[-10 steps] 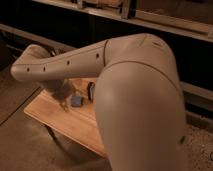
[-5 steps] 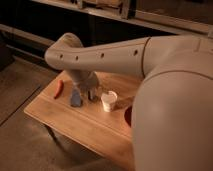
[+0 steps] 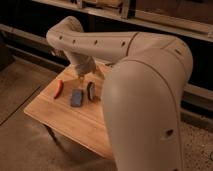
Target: Move the arm in a circular motion
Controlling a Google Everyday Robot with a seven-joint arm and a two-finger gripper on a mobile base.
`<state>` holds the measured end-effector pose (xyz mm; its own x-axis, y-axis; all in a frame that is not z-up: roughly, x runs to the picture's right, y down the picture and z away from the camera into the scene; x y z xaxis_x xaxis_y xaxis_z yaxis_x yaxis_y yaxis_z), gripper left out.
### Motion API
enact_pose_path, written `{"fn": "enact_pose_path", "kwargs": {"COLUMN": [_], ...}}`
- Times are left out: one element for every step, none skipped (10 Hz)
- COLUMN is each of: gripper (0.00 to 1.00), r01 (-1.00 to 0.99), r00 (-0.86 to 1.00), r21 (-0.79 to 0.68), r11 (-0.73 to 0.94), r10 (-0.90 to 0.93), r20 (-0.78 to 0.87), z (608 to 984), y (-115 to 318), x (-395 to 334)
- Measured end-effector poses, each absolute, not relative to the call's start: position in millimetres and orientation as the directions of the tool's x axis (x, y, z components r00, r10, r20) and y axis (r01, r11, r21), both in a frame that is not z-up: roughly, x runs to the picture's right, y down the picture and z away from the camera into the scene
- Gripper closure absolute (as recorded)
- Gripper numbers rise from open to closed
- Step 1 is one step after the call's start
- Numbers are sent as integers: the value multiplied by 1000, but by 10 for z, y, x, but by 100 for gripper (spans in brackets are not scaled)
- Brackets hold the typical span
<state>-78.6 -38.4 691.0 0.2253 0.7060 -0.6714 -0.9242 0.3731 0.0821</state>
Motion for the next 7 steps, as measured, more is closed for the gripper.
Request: {"fn": "enact_pose_path", "kwargs": {"gripper": [35,35,35,35,35,35,35], "r01": [-916,-905,-895,-892,-892,-892,-893], "r00": [260,301,338,361,366,364,362], "r21": [58,27,-4,-32,-39,-38,-37], "r11": [398,425,445,451,451,450,448], "r10": [696,684,673,667,666,667,668], "r20": [-669,-664,-658,-652,-650,-650,-650], "z": [6956,6978,6982,6976,6972,6974,6976], "y": [-397,-384,-359,-332,-325,-327,-332], "x": [-1044,-1308,-1527,-1708,-1755,-1746,-1729]}}
